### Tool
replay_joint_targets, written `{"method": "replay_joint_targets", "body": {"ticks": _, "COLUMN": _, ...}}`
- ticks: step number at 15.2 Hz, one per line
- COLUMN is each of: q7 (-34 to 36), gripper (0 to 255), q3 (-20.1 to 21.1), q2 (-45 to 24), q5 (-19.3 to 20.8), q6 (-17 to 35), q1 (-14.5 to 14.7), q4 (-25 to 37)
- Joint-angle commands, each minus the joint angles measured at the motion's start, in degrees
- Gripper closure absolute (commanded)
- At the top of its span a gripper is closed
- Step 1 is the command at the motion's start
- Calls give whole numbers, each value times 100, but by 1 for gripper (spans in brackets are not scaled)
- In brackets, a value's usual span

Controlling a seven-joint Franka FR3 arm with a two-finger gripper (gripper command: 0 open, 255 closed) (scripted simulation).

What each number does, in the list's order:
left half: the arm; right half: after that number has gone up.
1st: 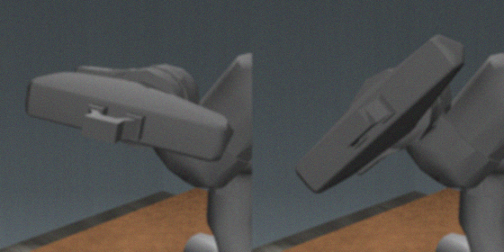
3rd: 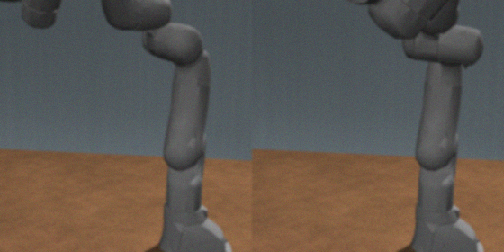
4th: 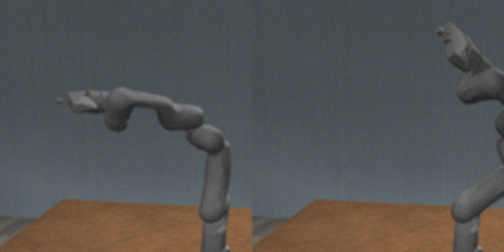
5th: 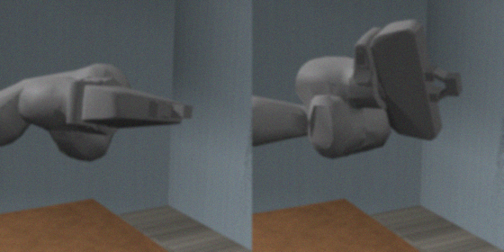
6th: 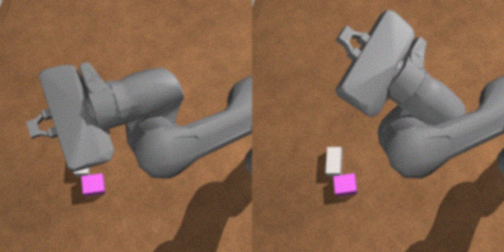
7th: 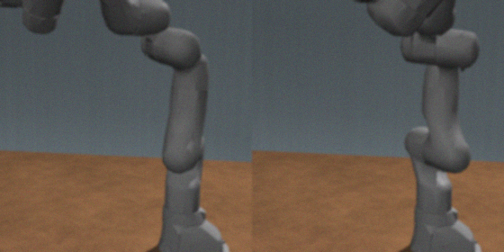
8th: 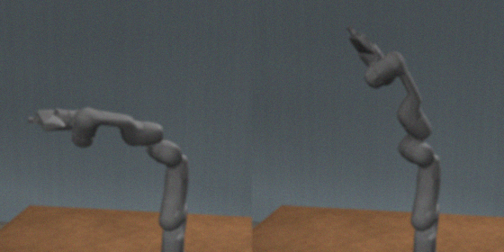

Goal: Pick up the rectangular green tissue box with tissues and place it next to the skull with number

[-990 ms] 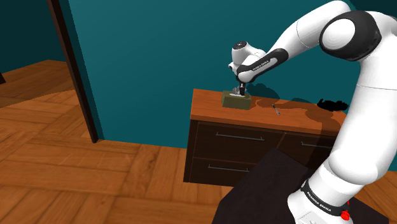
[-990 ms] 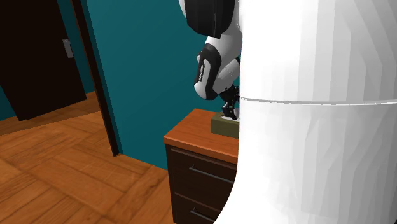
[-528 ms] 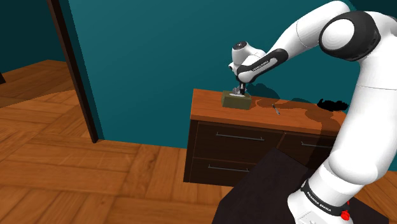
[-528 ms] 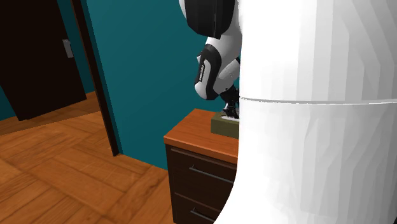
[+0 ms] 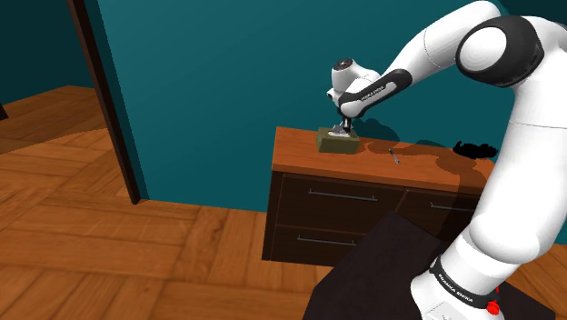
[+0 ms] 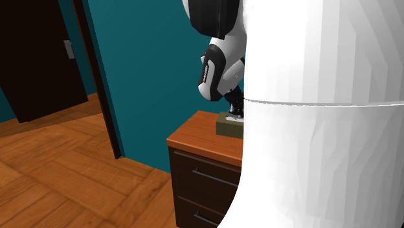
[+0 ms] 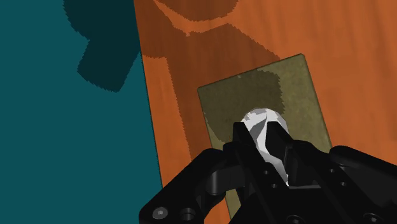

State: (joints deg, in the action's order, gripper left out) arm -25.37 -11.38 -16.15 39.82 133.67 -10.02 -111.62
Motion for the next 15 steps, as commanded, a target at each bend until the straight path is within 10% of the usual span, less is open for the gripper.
{"method": "replay_joint_targets", "body": {"ticks": 1, "q7": 6, "gripper": 255, "q3": 7, "q2": -13, "q5": -3, "q6": 14, "q1": 4, "q4": -21}}
{"method": "replay_joint_targets", "body": {"ticks": 15, "q7": -576, "gripper": 255, "q3": 84, "q2": 491, "q5": -326, "q6": -751, "q1": 23, "q4": 361}}
